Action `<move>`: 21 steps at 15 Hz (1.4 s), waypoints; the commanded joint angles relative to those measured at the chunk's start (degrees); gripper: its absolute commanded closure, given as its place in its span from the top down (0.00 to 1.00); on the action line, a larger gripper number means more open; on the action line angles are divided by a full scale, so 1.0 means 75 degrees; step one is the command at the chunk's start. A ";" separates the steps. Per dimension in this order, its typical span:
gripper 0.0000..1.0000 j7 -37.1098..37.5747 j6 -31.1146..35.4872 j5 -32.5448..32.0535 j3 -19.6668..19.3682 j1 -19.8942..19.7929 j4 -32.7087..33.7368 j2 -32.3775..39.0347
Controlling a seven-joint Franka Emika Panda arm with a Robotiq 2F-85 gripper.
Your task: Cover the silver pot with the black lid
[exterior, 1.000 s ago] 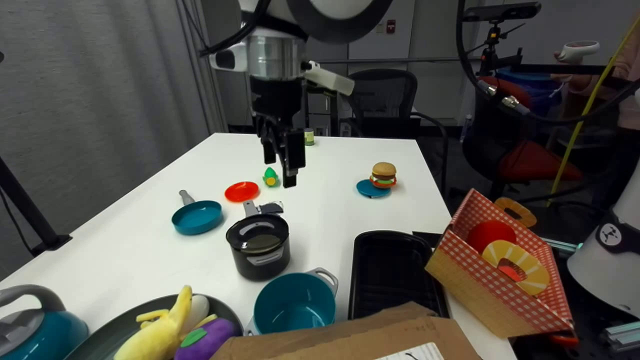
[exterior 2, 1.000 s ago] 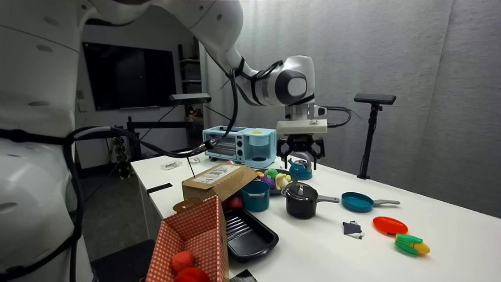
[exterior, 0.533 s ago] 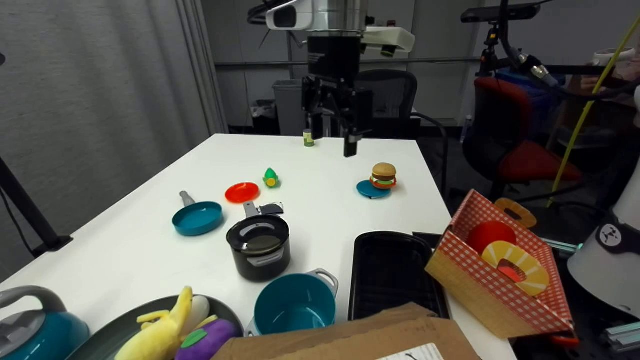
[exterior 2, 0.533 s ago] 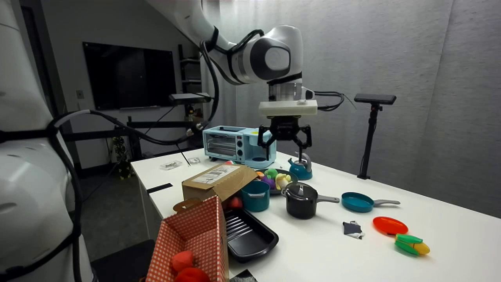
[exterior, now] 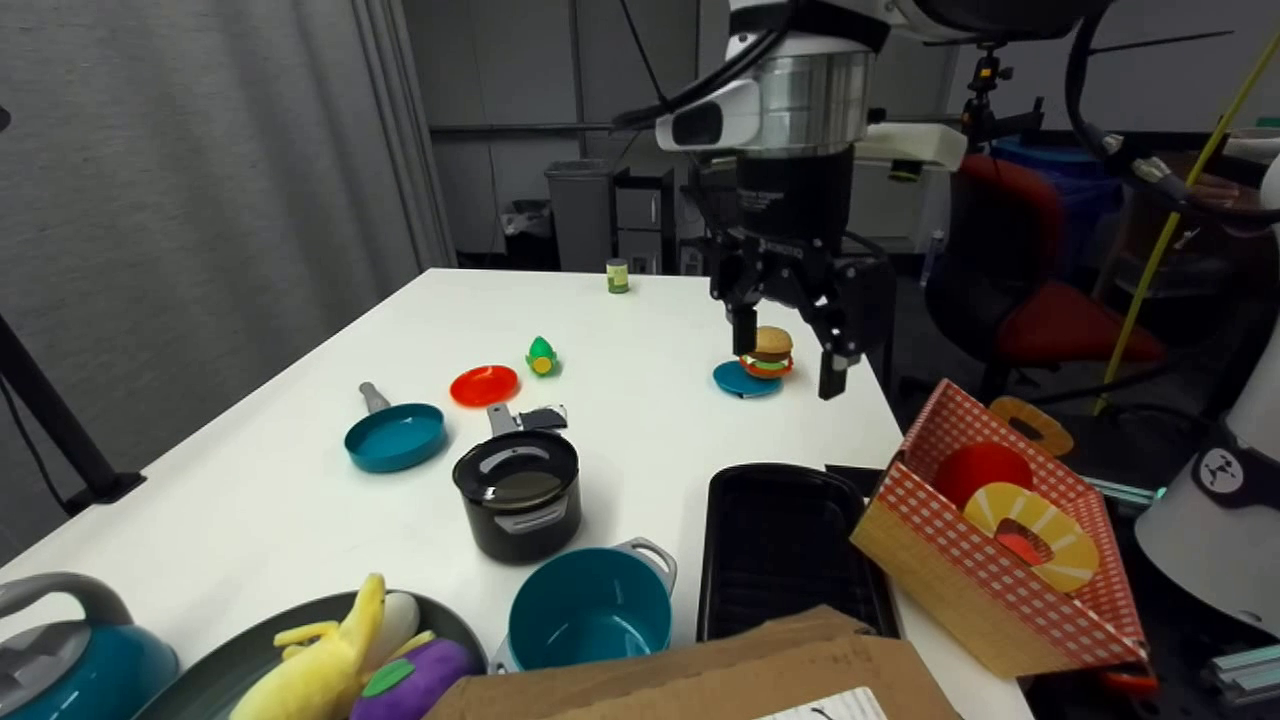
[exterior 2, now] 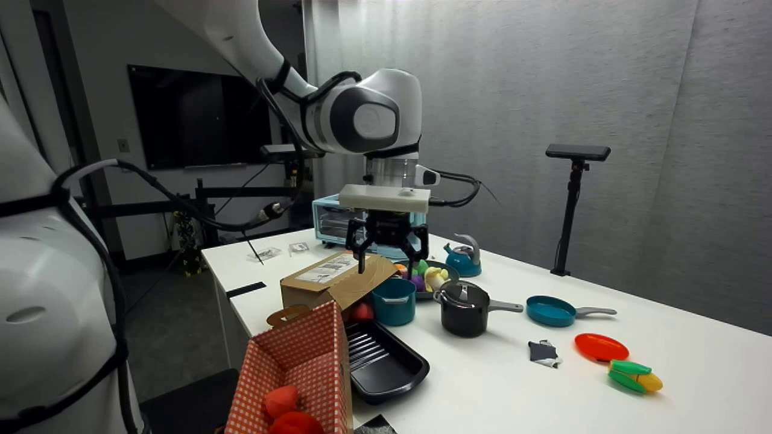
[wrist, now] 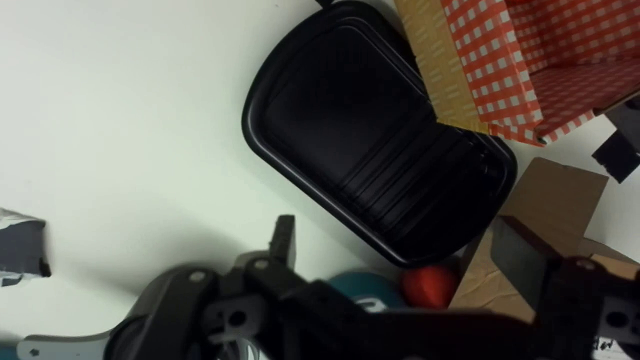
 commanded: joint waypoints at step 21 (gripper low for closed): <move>1.00 0.2892 0.2091 0.0098 -0.0461 0.0831 -0.1752 -0.2055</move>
